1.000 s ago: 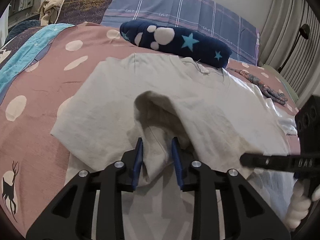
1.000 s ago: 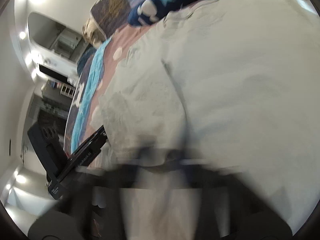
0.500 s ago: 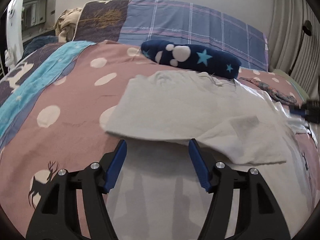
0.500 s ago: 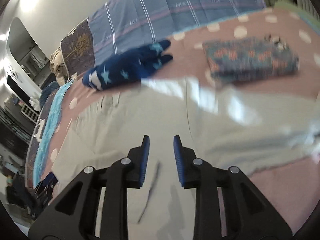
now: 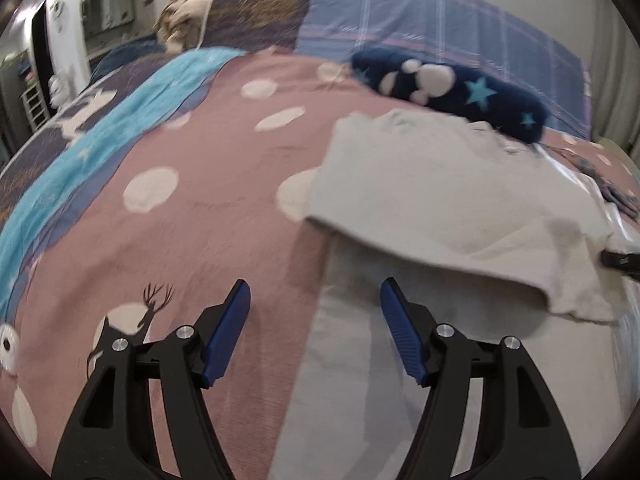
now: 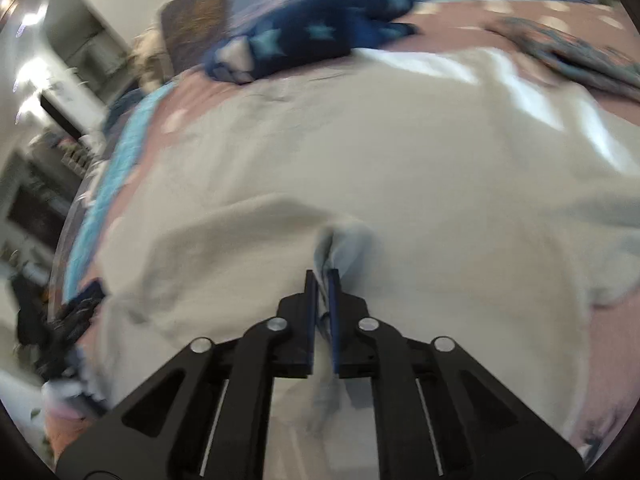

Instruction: Fold small clothes

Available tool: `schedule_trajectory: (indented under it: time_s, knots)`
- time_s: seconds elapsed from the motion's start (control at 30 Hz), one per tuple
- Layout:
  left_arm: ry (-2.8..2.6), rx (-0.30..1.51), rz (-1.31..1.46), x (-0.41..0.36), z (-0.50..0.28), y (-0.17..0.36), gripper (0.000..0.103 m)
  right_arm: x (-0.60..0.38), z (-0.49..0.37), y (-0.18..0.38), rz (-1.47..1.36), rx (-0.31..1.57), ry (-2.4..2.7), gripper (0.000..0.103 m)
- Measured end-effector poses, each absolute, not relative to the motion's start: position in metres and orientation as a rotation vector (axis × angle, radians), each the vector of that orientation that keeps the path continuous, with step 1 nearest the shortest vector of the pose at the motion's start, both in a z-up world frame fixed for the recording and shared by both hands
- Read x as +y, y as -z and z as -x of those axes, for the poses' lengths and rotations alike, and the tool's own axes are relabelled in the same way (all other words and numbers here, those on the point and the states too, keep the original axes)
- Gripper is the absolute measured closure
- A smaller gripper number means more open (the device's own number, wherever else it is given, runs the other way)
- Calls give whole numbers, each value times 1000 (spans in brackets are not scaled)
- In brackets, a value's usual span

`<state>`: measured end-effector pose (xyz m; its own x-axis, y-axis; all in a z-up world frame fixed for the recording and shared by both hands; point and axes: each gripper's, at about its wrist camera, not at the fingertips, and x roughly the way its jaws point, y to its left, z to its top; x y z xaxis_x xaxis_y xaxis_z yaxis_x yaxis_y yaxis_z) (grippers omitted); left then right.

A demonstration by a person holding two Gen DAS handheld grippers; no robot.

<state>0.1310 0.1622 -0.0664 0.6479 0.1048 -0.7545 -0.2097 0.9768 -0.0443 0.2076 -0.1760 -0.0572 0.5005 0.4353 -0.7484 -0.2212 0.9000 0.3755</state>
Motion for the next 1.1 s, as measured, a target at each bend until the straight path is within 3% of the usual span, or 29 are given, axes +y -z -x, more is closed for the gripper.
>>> schedule_trajectory:
  time_s: [0.1,0.3,0.43,0.47,0.53,0.63,0.77,0.9,1.07,1.1]
  knots:
    - [-190,855,177,171,-134,69,35,-191,-199,8,-187,791,-304,98]
    - [-170,853,171,167,-140,70,35,-252,-228,6,-199,805,-113,97]
    - [-155,852,158,163,-142,69,35,-277,-245,49,-271,963,-44,85]
    - [-149,852,159,163,-143,69,35,-280,-243,50,-284,952,-33,85]
    - [-142,854,158,163,-145,68,35,-281,-238,43,-284,911,8,72]
    - [-123,848,135,159,-153,66,35,-265,-236,18,-214,833,8,71]
    - [-90,828,115,153,-165,62,37,-189,-256,-13,-83,832,-238,68]
    - [-42,813,154,152,-173,60,55,-73,-289,-22,33,880,-521,68]
    - [-19,805,171,151,-176,60,55,55,-323,-3,158,958,-656,67]
    - [-13,807,182,152,-176,61,55,84,-330,6,207,978,-669,62]
